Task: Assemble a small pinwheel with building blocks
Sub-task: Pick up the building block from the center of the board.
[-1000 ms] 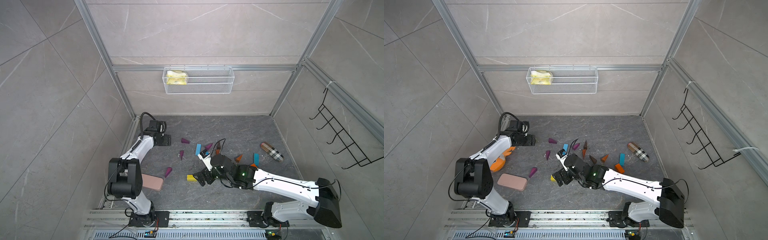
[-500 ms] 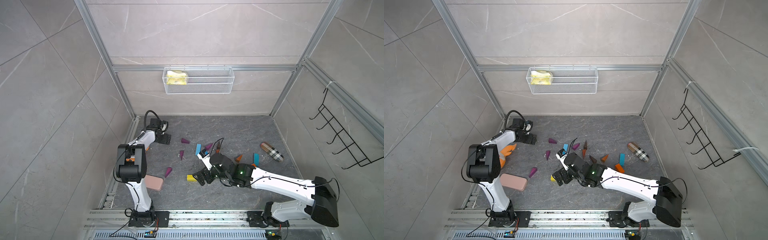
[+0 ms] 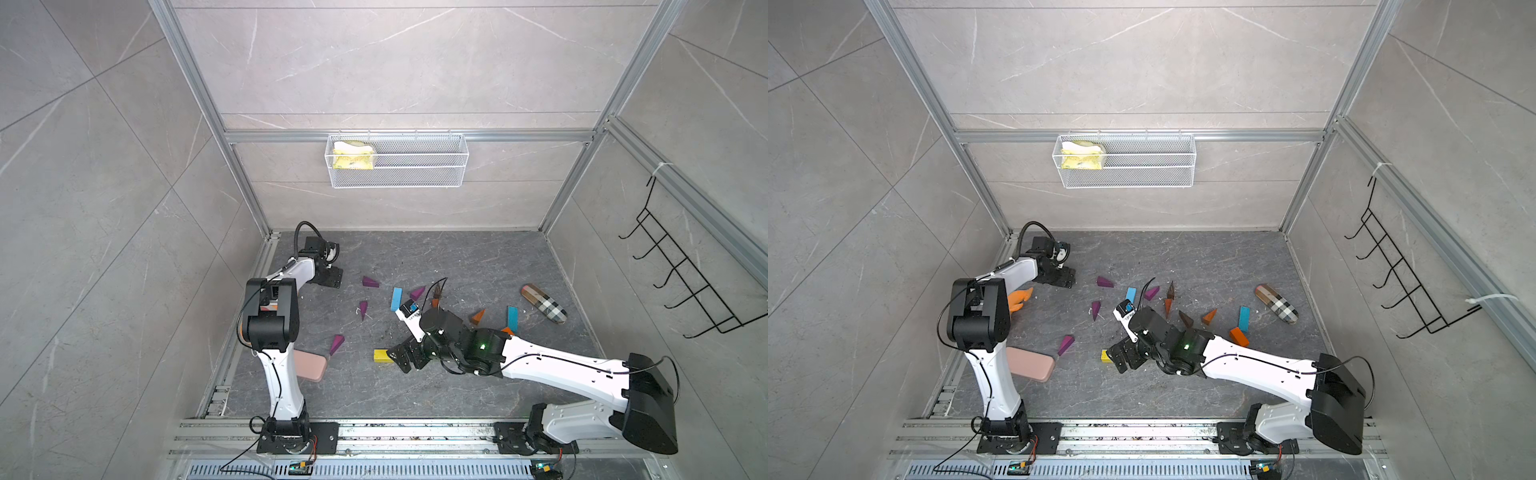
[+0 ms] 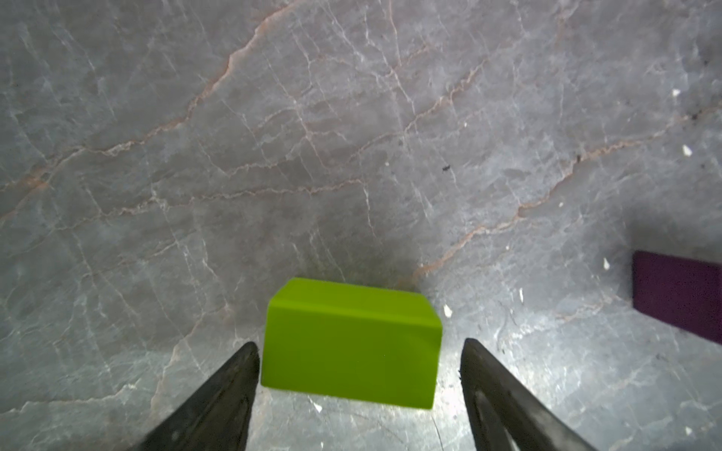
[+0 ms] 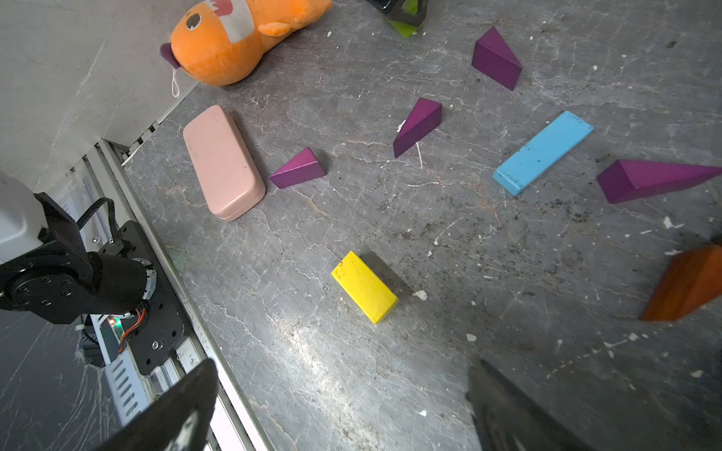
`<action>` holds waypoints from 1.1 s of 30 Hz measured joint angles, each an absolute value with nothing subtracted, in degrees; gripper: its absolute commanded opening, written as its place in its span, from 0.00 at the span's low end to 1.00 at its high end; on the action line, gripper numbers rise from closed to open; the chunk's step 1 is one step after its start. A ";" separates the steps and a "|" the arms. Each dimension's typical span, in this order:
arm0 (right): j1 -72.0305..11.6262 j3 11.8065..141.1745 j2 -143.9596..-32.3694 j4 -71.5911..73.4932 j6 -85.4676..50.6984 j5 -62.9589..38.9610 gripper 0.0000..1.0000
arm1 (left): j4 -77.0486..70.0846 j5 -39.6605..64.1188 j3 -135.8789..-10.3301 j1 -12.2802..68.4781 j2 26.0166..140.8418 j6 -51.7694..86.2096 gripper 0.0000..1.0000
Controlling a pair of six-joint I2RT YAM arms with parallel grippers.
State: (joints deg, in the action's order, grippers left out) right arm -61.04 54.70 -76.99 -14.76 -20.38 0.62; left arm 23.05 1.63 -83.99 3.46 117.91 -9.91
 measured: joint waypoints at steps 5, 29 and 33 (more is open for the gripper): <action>-61.04 54.70 -76.99 -14.76 -20.78 0.60 1.00 | 23.62 1.63 -84.62 3.46 118.61 -9.85 0.75; -61.04 54.19 -76.71 -14.74 -21.02 0.62 0.99 | 25.69 1.10 -85.49 3.33 118.83 -9.61 0.54; -61.04 53.17 -75.83 -14.72 -21.26 0.64 1.00 | 25.47 1.06 -84.95 3.33 118.34 -7.22 0.52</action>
